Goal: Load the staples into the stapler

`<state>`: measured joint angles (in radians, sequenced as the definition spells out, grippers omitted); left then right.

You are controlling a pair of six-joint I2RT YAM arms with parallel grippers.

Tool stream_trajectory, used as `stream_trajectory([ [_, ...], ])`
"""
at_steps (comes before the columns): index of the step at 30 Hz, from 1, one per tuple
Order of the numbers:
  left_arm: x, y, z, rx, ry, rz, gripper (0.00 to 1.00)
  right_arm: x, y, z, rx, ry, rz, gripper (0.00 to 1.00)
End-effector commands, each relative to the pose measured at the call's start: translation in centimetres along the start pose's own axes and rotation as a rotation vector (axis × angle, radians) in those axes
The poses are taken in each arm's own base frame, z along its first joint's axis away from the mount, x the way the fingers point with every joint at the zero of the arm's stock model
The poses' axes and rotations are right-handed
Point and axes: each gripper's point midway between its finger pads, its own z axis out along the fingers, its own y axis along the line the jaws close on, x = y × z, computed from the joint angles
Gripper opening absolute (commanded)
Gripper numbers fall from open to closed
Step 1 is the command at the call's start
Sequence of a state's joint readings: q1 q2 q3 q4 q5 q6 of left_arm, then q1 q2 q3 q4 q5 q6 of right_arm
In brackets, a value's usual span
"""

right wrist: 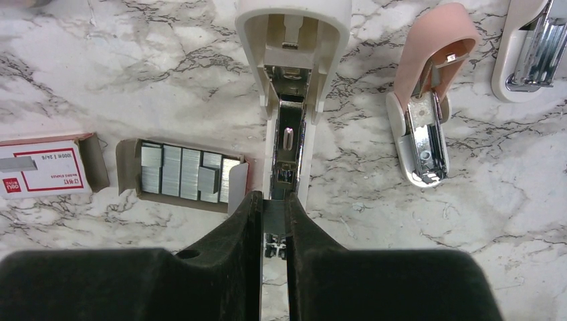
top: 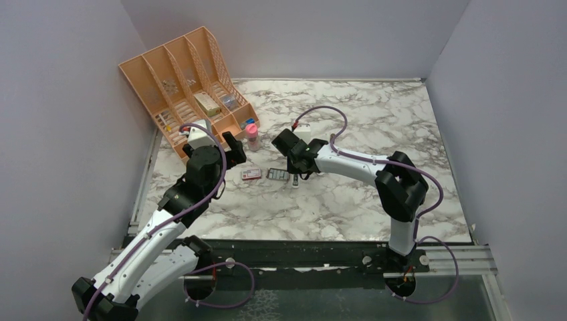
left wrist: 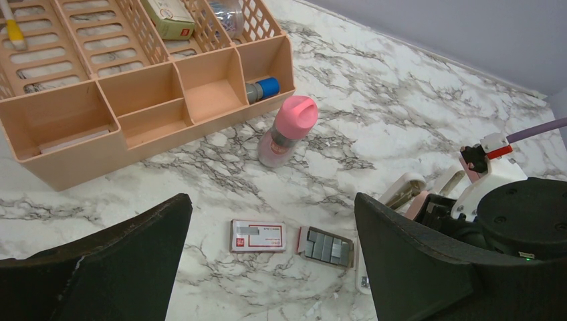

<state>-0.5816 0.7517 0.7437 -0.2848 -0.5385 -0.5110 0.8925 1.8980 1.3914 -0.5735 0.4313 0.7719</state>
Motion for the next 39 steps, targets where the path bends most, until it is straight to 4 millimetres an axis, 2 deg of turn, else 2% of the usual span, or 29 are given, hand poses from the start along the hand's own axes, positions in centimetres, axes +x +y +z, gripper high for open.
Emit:
stream_trajectory([
  [1, 0.0, -0.1, 0.0, 0.012, -0.004, 0.002, 0.92, -0.4, -0.2, -0.3, 0.005, -0.005, 0.035, 0.17],
  [14, 0.1, -0.1, 0.1, 0.012, -0.001, 0.003, 0.92, 0.3, -0.9, -0.1, 0.041, 0.012, 0.038, 0.17],
  [39, 0.1, -0.1, 0.1, 0.013, -0.001, 0.004, 0.92, 1.8, -0.8, 0.9, 0.041, 0.059, 0.024, 0.17],
])
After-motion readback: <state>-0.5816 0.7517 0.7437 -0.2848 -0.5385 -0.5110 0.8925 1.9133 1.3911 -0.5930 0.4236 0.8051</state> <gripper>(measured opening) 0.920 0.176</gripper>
